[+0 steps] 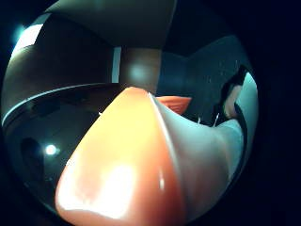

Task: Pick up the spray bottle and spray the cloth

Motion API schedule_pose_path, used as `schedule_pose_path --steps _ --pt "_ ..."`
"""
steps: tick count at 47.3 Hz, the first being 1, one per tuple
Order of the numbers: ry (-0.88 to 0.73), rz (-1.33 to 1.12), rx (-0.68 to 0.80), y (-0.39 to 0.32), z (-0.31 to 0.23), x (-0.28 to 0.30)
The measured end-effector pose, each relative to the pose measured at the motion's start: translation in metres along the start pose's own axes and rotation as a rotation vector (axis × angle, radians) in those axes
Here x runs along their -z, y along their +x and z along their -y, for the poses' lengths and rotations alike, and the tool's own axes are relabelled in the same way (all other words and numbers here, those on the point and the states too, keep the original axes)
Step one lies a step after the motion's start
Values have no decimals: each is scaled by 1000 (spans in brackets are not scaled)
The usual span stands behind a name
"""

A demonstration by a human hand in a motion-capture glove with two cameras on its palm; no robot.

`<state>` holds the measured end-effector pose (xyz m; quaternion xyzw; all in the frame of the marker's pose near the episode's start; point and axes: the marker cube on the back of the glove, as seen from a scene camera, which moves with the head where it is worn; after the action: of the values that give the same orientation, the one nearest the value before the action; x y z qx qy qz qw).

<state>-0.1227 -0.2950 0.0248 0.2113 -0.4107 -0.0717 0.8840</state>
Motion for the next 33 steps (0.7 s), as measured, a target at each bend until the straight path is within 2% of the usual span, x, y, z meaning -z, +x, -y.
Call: schedule_pose_path --steps 3,12,33 --pt "-99 -30 6 1 -7 -2" --pt "-180 -66 -12 3 -12 17" --pt "-184 -8 3 -20 -37 65"
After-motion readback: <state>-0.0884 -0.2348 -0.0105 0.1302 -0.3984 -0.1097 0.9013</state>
